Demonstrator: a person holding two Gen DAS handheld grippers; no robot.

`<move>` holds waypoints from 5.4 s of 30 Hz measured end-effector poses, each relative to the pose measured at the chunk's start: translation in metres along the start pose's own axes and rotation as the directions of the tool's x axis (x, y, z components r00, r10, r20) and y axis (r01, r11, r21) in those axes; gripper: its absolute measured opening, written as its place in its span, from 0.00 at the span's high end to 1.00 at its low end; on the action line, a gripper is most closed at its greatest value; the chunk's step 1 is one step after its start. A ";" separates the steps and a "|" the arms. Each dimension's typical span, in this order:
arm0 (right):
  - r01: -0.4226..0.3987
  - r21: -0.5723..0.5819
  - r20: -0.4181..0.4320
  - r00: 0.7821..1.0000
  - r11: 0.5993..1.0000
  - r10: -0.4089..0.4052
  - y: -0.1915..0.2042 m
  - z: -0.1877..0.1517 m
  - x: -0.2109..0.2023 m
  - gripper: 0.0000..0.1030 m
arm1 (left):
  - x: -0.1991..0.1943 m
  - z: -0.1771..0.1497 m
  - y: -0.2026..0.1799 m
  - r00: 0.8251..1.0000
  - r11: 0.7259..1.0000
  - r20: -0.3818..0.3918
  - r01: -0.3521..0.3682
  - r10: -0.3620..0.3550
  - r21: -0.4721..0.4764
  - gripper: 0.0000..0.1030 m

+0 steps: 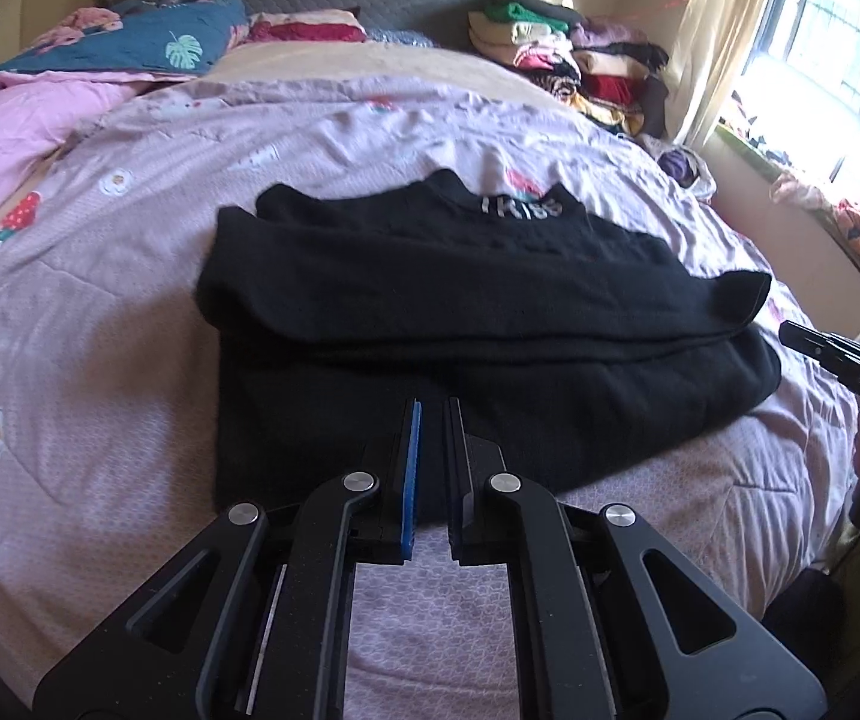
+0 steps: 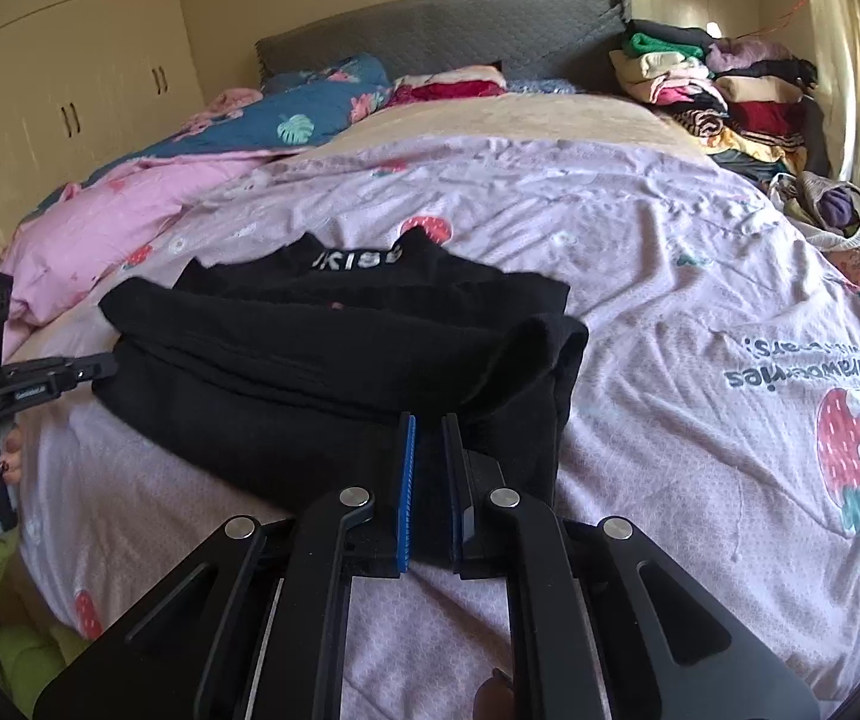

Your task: Fold small clothes

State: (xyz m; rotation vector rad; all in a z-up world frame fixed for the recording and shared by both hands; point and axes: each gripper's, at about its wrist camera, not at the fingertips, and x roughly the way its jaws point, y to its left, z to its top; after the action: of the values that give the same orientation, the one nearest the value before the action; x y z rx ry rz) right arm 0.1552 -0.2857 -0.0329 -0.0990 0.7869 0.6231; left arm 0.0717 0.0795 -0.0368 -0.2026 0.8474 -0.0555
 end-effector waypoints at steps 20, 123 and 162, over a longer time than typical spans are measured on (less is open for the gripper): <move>0.109 0.074 -0.056 0.993 0.991 -0.105 -0.016 0.011 0.066 0.92 | 0.046 0.039 -0.003 0.998 0.998 -0.005 -0.065 0.065 0.015 0.98; 0.042 0.206 0.122 0.990 0.978 -0.068 -0.012 0.033 0.015 0.29 | 0.009 0.038 0.021 0.987 0.987 0.101 -0.110 0.122 -0.115 0.27; 0.184 0.135 -0.103 0.980 0.974 -0.171 0.027 -0.024 0.057 0.18 | 0.030 -0.011 -0.010 0.996 0.998 -0.074 -0.048 0.046 -0.033 0.13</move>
State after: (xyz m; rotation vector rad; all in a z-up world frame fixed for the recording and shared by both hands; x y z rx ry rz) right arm 0.1559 -0.2434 -0.0852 -0.0651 0.8983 0.3928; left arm 0.0840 0.0640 -0.0639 -0.2141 0.9260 -0.0040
